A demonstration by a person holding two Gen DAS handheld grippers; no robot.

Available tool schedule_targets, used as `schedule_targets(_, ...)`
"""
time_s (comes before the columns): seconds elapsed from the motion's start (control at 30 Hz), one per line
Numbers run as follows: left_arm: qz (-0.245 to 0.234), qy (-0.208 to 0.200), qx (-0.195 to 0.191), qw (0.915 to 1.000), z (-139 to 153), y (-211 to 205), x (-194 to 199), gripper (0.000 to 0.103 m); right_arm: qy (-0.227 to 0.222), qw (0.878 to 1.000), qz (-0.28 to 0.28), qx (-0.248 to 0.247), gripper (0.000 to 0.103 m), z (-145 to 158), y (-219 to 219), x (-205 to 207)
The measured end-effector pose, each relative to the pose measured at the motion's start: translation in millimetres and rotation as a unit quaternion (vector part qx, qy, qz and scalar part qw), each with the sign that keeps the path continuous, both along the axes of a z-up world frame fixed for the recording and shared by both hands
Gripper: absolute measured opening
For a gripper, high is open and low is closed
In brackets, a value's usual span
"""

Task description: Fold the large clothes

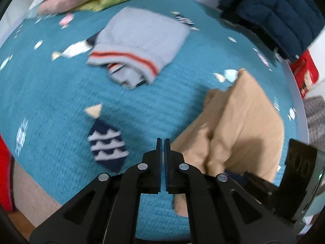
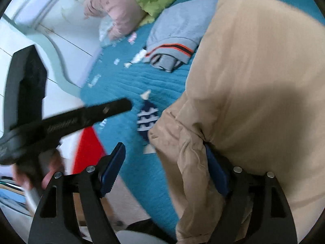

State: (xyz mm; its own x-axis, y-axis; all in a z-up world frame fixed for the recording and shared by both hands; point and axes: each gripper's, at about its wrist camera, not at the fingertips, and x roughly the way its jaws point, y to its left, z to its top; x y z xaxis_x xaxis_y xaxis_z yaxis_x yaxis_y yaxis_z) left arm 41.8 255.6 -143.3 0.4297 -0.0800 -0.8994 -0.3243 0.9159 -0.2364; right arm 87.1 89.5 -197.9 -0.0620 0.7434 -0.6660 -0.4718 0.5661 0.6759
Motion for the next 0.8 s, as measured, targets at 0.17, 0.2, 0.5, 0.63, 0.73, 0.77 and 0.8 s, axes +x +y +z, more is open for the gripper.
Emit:
schedule_targets(0.17, -0.045, -0.009, -0.013, 0.9988, 5.8, -25.6, 23.2, 0.006, 0.004, 0.999, -0.001, 0.046, 0.076, 4.8, -8.9, -12.8)
schedule_targets(0.2, -0.054, -0.013, -0.018, 0.9983, 7.3, -31.2, 26.5, 0.007, 0.005, 0.998, 0.000, 0.055, 0.076, 6.9, -10.6, -13.9)
schedule_targets(0.5, -0.066, -0.014, -0.034, 0.9971, 5.8, -33.5, 30.8, 0.010, 0.010, 0.994, 0.039, 0.103, 0.077, 34.8, -12.5, -29.6)
schedule_targets(0.63, -0.039, -0.017, -0.035, 0.9985, 10.2, -11.9, 22.1, 0.010, 0.066, 0.994, 0.043, 0.076, 0.077, 14.4, 15.2, -23.5)
schedule_targets(0.73, -0.027, -0.027, -0.046, 0.9983, 16.5, 4.1, 10.5, 0.010, 0.059, 0.995, 0.014, 0.074, 0.077, 19.9, 7.0, -24.2)
schedule_targets(0.77, -0.027, -0.030, -0.040, 0.9984, 17.7, 6.2, 7.1, 0.010, 0.034, 0.997, -0.002, 0.071, 0.077, 31.3, -2.8, -24.7)
schedule_targets(0.8, -0.030, -0.029, -0.034, 0.9985, 17.5, 6.4, 5.4, 0.011, 0.010, 0.998, -0.016, 0.062, 0.077, 40.5, -16.6, -26.4)
